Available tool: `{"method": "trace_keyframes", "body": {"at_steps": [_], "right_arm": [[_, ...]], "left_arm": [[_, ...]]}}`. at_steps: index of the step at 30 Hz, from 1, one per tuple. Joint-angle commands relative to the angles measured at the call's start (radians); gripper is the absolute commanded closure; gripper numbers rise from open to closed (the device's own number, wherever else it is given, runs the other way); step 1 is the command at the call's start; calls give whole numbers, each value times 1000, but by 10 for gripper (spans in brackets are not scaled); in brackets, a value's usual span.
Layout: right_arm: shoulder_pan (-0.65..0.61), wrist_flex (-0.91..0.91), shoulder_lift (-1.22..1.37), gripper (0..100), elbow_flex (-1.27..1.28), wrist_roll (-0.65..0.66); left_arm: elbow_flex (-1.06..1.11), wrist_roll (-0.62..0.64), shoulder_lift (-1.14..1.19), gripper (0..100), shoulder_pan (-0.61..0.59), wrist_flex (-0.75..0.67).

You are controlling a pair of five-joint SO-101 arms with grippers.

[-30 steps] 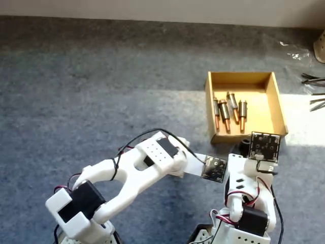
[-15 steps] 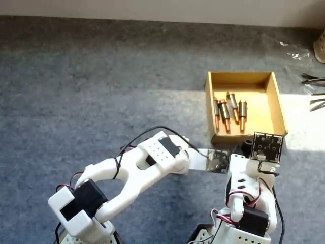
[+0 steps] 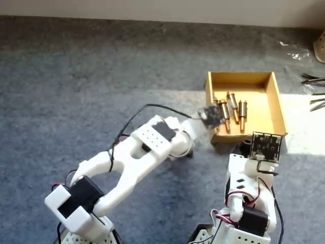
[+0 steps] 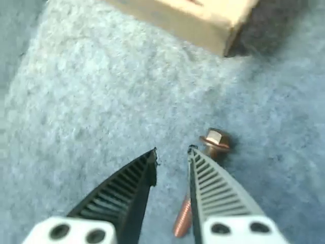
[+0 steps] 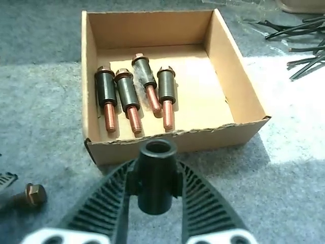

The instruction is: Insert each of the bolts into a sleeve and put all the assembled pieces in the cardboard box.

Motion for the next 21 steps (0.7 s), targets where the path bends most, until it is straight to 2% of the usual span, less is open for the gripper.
{"method": "trace_keyframes", "body": {"at_steps": [1, 3, 6, 12, 21], "right_arm": [[8, -27, -8, 994, -5, 11], [8, -25, -8, 994, -5, 11], [8, -25, -8, 994, -5, 12], [8, -25, -8, 994, -5, 12], [8, -25, -8, 994, -5, 14]], "left_arm": [[-51, 29, -7, 895, -18, 58], [-53, -15, -7, 894, -19, 57], [-42, -241, -7, 894, -8, 63], [-28, -387, -7, 894, -4, 57], [-24, -411, -7, 894, 68, 58]]}}
